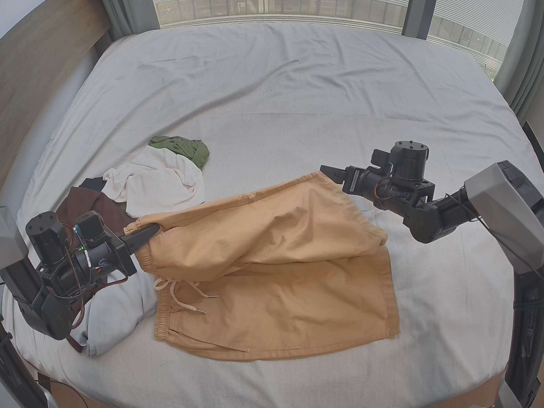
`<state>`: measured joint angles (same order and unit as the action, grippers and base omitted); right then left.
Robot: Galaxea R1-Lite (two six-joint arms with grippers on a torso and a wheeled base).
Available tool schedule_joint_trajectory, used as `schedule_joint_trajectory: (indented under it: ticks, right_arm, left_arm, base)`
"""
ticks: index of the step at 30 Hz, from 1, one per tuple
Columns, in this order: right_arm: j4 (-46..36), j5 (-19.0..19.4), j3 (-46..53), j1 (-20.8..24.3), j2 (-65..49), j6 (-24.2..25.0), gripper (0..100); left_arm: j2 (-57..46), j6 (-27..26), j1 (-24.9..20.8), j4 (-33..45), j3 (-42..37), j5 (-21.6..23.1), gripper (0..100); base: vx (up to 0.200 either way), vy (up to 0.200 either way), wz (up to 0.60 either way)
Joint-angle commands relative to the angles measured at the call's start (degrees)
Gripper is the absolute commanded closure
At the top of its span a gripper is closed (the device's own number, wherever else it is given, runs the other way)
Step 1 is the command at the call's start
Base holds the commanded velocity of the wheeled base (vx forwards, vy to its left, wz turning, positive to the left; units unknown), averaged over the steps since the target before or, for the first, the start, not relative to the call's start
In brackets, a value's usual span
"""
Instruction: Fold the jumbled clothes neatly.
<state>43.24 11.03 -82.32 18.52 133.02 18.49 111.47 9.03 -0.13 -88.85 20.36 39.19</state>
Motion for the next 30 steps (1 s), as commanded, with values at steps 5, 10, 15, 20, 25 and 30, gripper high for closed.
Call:
schedule_joint_trajectory:
  ticks: [5, 10, 15, 20, 25, 30]
  right_arm:
    - [-5.10, -0.13, -10.93, 1.61, 9.71, -0.12, 0]
    - [-5.36, -0.40, -15.67, 1.61, 13.14, -0.12, 0]
    - [-5.01, -0.40, -16.03, 1.70, 13.40, -0.12, 0]
    - [-4.48, -0.22, -16.64, 2.22, 13.40, -0.12, 0]
    - [-2.99, -0.22, -18.31, 2.40, 14.19, -0.12, 100]
    - [-2.46, -0.22, -18.31, 2.31, 14.19, -0.04, 100]
  left_arm:
    - [0.41, 0.02, -0.04, -0.01, -0.06, 0.01, 100]
    - [0.50, 0.02, -0.04, -0.01, -0.14, 0.01, 100]
    - [0.77, -0.07, -0.04, -0.01, -0.14, 0.01, 100]
    - [1.03, -0.07, -0.04, -0.01, -0.14, 0.01, 100]
    - [0.94, -0.07, -0.04, -0.01, -0.14, 0.01, 100]
    - [1.12, -0.07, -0.04, -0.01, -0.14, 0.01, 100]
  base:
    - [0.000, 0.000, 0.00]
    - [0.000, 0.000, 0.00]
    - [0.000, 0.000, 0.00]
    - [0.000, 0.000, 0.00]
    - [0.000, 0.000, 0.00]
    - [0.000, 0.000, 0.00]
